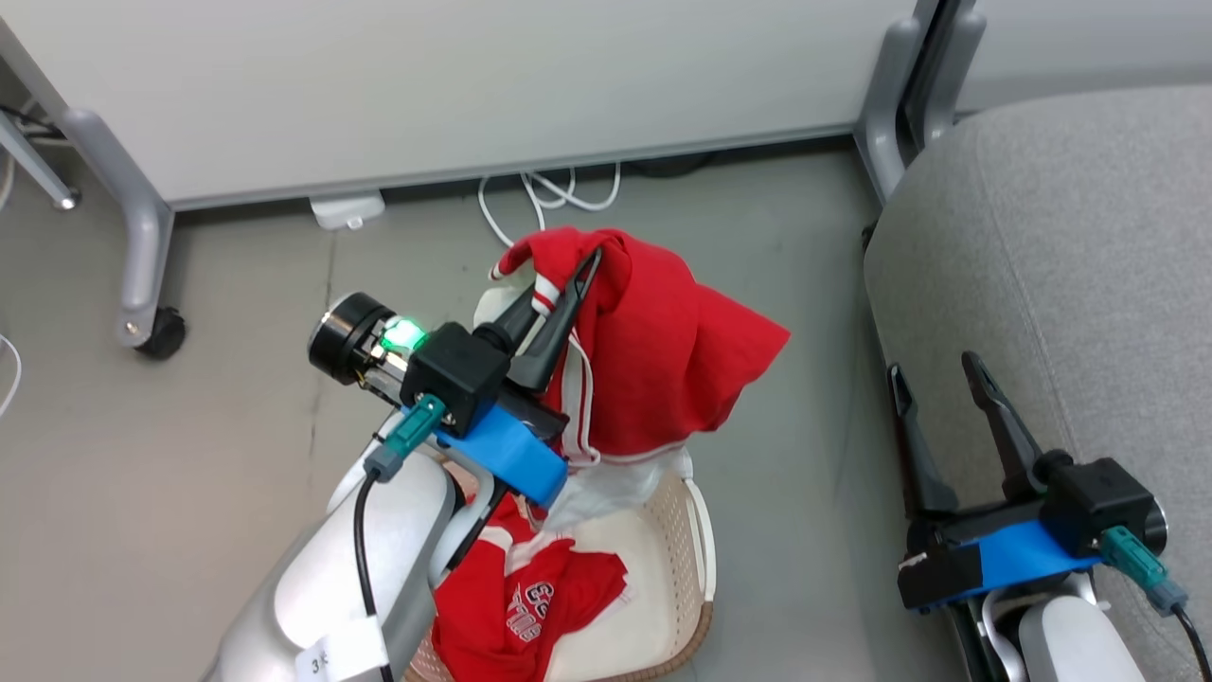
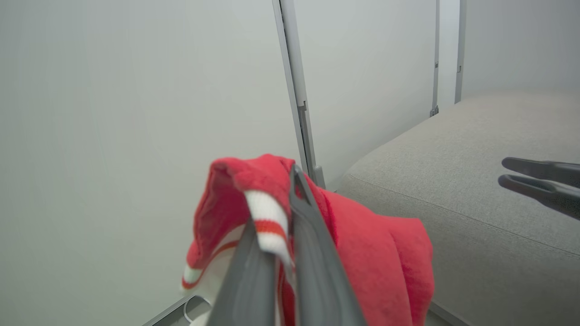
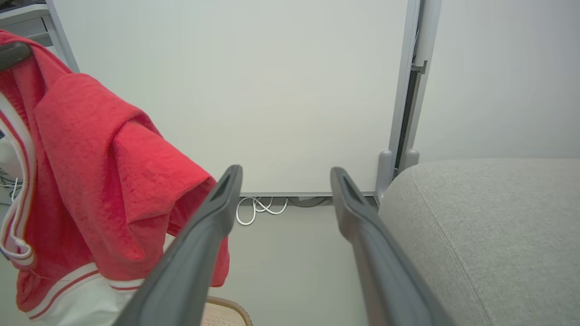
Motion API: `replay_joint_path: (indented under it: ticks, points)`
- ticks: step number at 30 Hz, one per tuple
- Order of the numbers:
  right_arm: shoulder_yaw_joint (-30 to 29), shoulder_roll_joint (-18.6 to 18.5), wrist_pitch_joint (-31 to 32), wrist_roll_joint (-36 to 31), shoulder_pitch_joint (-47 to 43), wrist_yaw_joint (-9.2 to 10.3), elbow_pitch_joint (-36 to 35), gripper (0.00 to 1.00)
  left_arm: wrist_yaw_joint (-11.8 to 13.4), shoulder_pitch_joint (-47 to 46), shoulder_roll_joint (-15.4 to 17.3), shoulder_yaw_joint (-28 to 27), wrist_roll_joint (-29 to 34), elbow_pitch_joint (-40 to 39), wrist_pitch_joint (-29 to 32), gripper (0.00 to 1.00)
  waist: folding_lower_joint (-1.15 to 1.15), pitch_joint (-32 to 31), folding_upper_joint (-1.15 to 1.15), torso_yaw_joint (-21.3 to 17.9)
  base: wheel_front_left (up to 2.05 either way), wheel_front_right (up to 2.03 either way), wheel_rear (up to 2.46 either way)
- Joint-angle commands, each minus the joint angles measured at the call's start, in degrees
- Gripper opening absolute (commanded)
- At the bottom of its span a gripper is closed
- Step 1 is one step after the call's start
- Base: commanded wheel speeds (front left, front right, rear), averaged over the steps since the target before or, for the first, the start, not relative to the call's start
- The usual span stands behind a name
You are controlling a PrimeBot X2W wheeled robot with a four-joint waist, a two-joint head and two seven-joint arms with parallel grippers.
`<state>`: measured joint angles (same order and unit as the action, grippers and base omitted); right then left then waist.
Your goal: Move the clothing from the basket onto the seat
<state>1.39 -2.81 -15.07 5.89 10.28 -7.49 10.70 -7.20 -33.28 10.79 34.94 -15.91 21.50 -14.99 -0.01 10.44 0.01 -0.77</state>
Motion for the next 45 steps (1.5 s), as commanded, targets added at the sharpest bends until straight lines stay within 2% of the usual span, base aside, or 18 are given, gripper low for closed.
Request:
replay_joint_path:
  ticks: [1, 13, 21, 27, 32, 37, 45]
  points:
    - [-0.19, -0.14, -0.16, 0.27, -1.42, -0.01, 0.30, 1.00, -0.40, 1.21, 0.44, 0.23, 0.35, -0.77, -0.28, 0.00, 0.01, -2.31, -0.01, 0.50, 0.00, 0.00, 0.00]
    - [-0.44, -0.14, -0.16, 0.27, -3.68, -0.01, 0.19, 1.00, -0.28, 3.20, 1.18, 1.39, -0.06, -2.54, -0.28, 0.00, 0.01, -5.58, -0.01, 1.07, 0.00, 0.00, 0.00]
    - [1.33, -0.13, -0.16, -0.95, -0.99, -0.01, -2.01, 1.00, -0.29, 3.74, 1.01, 1.52, -0.01, -2.81, -0.29, 0.00, 0.01, -6.37, -0.01, 1.38, 0.00, 0.00, 0.00]
    - [6.72, -0.14, -0.15, -3.11, 5.16, -0.01, -2.99, 1.00, -0.29, 3.23, 0.76, 1.54, 0.26, -3.16, -0.29, 0.00, 0.01, -5.78, -0.01, 1.62, 0.00, 0.00, 0.00]
    - [13.33, -0.94, -0.11, -4.06, 11.03, -0.01, -0.61, 1.00, -0.30, 2.03, 0.18, 2.17, 0.24, -3.45, -0.29, 0.00, 0.01, -4.98, -0.01, 2.48, 0.00, 0.00, 0.00]
    - [19.52, -2.45, -0.11, -3.62, 14.70, -0.01, 3.62, 1.00, -0.30, 0.89, -0.52, 2.98, 0.17, -3.65, -0.30, 0.00, 0.01, -4.43, -0.01, 3.76, 0.00, 0.00, 0.00]
    - [24.50, -4.19, -0.10, -3.75, 19.31, -0.01, 12.28, 1.00, -0.30, -0.27, -1.41, 4.30, 0.38, -4.31, -0.30, 0.00, 0.01, -4.14, -0.01, 5.36, 0.00, 0.00, 0.00]
